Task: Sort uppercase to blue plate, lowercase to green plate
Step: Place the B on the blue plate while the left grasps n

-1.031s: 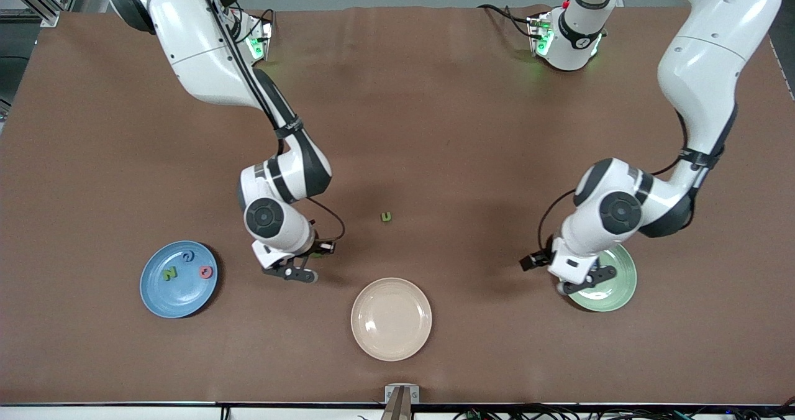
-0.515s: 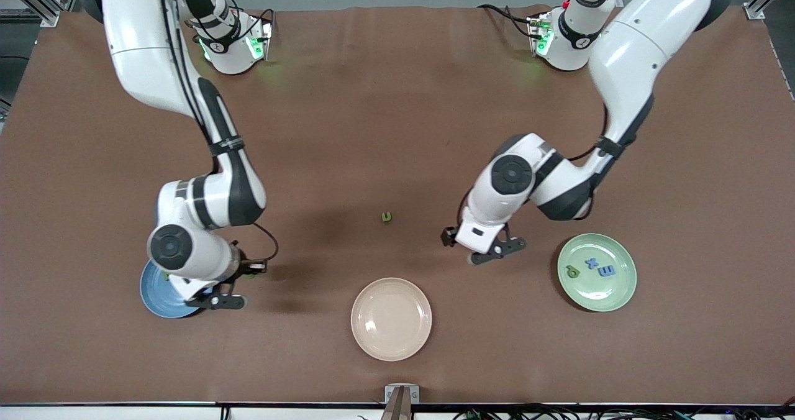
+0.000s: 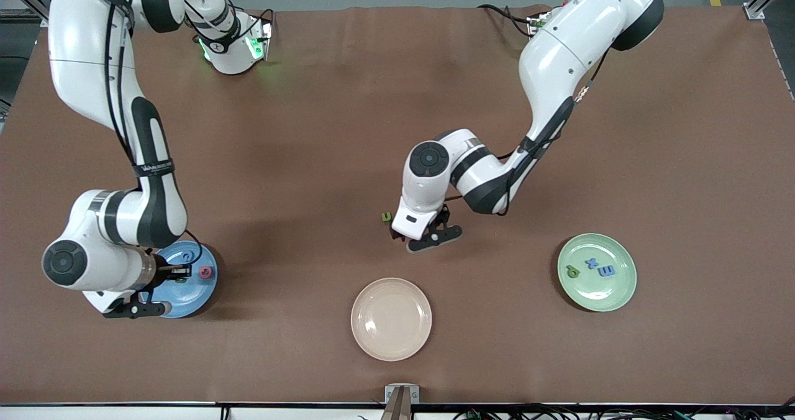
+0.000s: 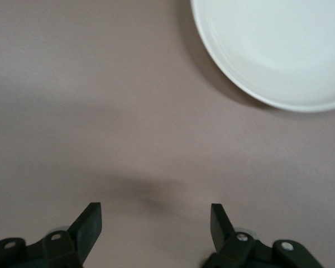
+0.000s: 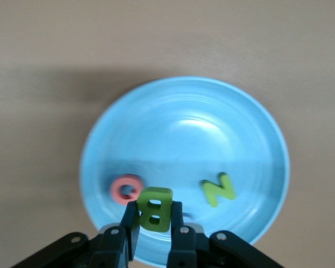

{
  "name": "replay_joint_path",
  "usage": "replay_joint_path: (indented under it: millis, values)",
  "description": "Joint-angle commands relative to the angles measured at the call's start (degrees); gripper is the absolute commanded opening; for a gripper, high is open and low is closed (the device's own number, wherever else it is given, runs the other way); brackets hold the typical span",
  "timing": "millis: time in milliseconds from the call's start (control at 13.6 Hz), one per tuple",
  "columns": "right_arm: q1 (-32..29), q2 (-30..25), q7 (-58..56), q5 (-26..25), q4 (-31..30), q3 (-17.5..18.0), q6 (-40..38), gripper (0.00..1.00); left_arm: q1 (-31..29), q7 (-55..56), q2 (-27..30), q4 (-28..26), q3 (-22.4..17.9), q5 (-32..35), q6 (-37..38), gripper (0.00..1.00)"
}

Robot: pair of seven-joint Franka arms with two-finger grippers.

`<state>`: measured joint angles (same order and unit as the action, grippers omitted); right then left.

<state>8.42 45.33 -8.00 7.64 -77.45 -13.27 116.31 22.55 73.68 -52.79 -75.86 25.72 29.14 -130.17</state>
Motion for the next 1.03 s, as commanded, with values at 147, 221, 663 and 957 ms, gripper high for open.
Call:
replay_joint_path:
  millis: [147, 221, 663, 957]
  values:
    - [-1.56, -0.06, -1.49, 0.01, -0.60, 0.97, 1.99, 0.78, 5.91, 0.06, -2.84, 4.14, -3.21, -0.32, 0.53, 0.77]
    - [-1.65, -0.24, -1.49, 0.01, -0.51, 0.97, 1.99, 0.92, 7.05, 0.24, -3.45, 4.14, -3.57, -0.32, 0.53, 0.76]
    - [-1.57, -9.88, -1.57, 0.01, -0.77, 0.97, -1.67, 1.00, 9.44, -0.03, -4.87, 5.28, -4.45, -0.32, -0.26, 0.70]
    - [-2.88, -19.29, -6.05, 0.10, -1.21, 0.96, -10.03, 1.00, 10.40, -0.20, -5.65, 5.37, -5.15, -0.32, -2.46, 0.69]
